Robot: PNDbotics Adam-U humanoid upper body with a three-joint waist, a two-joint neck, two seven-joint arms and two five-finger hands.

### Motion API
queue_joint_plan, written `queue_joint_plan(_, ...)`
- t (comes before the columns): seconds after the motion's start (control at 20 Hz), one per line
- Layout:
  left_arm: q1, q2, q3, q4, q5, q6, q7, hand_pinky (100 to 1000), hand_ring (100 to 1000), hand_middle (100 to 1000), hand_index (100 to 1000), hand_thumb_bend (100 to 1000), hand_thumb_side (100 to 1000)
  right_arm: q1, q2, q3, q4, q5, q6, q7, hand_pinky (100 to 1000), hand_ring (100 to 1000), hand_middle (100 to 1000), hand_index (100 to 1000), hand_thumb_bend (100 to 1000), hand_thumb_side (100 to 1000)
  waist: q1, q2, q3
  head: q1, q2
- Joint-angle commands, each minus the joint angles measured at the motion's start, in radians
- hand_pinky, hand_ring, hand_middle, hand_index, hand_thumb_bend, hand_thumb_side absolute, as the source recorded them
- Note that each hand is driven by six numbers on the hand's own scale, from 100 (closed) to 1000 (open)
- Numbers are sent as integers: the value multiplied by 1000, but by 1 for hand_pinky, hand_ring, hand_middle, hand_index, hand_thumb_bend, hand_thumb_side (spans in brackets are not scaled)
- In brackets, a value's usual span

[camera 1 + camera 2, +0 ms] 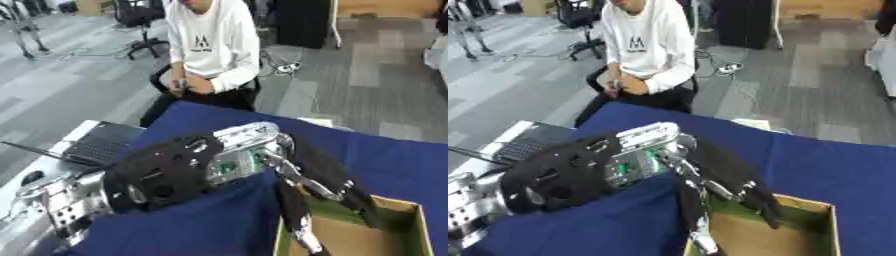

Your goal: Pick up objects on the table and place them in the box.

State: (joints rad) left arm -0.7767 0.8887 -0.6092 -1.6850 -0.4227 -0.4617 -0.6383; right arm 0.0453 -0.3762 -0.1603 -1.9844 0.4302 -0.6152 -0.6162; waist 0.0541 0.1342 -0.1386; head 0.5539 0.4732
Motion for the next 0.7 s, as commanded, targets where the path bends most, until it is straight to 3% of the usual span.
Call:
queue_joint_plan(0.05, 87, 28, 134, -21, 20, -94, -44, 1000, 907, 978, 997, 828, 1000, -1, -13, -12, -16, -1, -292, -291, 141, 260, 267, 405, 100, 1000, -9, -10, 8, -8, -16)
queue_joint_plan(0.2, 246, -28, 296, -50, 99, -1, 179, 985, 876, 984, 1000, 825, 1000, 6, -1, -12, -16, 8, -292, -291, 138, 260, 266, 407, 100, 1000, -19, -5, 19, -17, -21)
queue_joint_plan(0.3, 338, -129, 395, -63, 170, 51, 328, 926, 839, 993, 1000, 841, 917, 20, 16, -1, -16, 32, -292, -291, 135, 260, 265, 411, 100, 1000, -31, -2, 34, -17, -27)
queue_joint_plan(0.4, 400, -219, 454, -78, 217, 81, 417, 911, 826, 993, 1000, 844, 879, 37, 37, 20, -16, 76, -292, -291, 132, 262, 265, 414, 100, 1000, -42, -3, 53, -13, -34)
queue_joint_plan(0.55, 451, -317, 503, -107, 241, 102, 461, 911, 822, 1000, 1000, 809, 855, 64, 73, 59, -16, 156, -289, -291, 123, 259, 260, 414, 101, 1000, -58, -4, 83, -14, -49)
queue_joint_plan(0.7, 457, -385, 535, -133, 232, 128, 436, 904, 816, 1000, 1000, 798, 856, 89, 112, 98, -16, 234, -264, -291, 118, 257, 257, 414, 116, 1000, -73, -8, 114, -25, -63)
